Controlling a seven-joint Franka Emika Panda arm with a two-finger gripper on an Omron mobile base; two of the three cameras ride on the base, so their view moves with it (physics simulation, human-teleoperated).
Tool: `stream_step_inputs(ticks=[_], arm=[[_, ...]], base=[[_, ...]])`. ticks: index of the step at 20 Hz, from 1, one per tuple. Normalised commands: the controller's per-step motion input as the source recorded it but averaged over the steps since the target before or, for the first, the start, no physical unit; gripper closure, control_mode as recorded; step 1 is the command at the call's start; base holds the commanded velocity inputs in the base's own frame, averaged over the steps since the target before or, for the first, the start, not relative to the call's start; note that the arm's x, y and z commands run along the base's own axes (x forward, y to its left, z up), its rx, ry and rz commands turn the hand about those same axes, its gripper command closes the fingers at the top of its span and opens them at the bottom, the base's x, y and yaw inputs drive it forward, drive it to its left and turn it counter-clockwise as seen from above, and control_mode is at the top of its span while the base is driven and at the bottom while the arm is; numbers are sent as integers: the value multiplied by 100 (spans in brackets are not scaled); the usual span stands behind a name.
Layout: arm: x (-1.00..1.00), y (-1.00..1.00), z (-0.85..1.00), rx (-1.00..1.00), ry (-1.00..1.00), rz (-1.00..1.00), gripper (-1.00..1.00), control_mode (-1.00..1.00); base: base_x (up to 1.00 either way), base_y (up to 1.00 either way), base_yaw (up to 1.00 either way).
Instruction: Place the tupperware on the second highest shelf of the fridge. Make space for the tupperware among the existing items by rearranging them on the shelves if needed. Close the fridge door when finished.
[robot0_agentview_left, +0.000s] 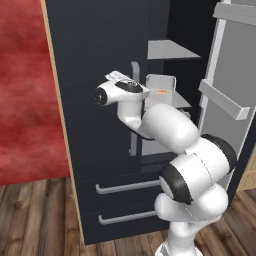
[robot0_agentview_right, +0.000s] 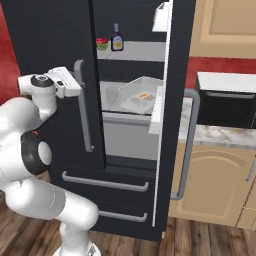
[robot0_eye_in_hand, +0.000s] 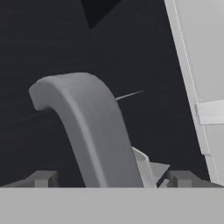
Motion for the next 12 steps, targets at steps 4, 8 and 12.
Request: stream_step_inputs(ticks=[4, 8, 12], arm=[[-14, 3, 71, 0, -1, 10, -100, -100], [-92, 2, 55, 2, 1, 6, -100, -100], [-100, 11, 49, 1, 10, 1, -100, -100]], base=[[0, 0, 0], [0, 0, 0], [0, 0, 0]])
